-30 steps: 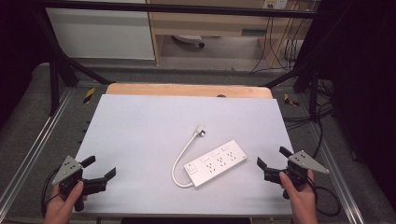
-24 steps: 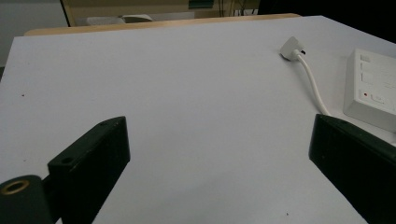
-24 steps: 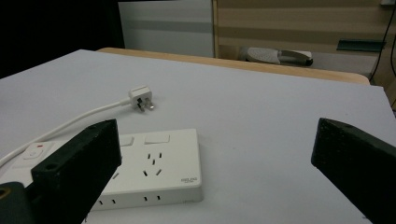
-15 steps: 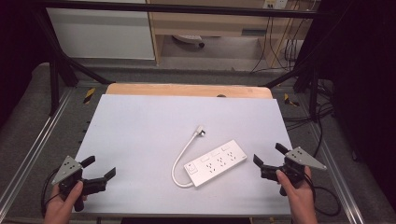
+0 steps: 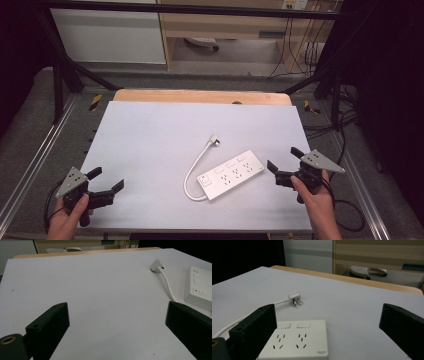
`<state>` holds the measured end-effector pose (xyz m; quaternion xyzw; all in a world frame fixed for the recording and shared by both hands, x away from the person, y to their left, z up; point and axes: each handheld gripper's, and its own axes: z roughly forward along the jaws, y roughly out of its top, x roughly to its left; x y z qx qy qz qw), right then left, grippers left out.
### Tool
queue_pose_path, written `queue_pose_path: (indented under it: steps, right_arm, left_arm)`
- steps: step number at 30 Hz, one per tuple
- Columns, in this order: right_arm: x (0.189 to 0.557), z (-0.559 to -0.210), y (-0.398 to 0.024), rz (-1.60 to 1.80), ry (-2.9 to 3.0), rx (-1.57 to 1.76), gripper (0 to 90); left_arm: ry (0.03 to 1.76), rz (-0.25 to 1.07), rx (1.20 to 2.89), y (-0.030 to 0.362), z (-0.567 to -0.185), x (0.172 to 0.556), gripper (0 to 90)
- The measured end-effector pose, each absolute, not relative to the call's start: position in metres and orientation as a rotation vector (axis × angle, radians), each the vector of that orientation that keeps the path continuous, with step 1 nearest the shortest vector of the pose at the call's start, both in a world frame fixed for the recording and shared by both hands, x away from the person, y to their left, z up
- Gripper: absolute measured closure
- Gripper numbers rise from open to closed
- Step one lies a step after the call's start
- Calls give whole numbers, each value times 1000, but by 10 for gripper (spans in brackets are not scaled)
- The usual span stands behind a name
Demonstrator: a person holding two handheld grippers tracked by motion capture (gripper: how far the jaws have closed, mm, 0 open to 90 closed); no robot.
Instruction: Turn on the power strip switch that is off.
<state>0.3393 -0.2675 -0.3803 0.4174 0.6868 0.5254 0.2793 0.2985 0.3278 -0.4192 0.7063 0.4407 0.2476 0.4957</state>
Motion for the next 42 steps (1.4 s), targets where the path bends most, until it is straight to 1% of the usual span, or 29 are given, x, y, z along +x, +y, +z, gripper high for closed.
queue_pose_path:
  steps: [6,26,42]
  right_arm:
    - [347,-377,-262,1403,1867,1104,19]
    - [385,-384,-247,1443,1891,1156,31]
    - [407,-387,-237,1374,1968,1168,43]
  left_arm:
    - [1058,609,1714,329,-419,299,54]
    - [1056,602,1717,329,-422,302,56]
    - [1081,593,1731,329,-424,304,58]
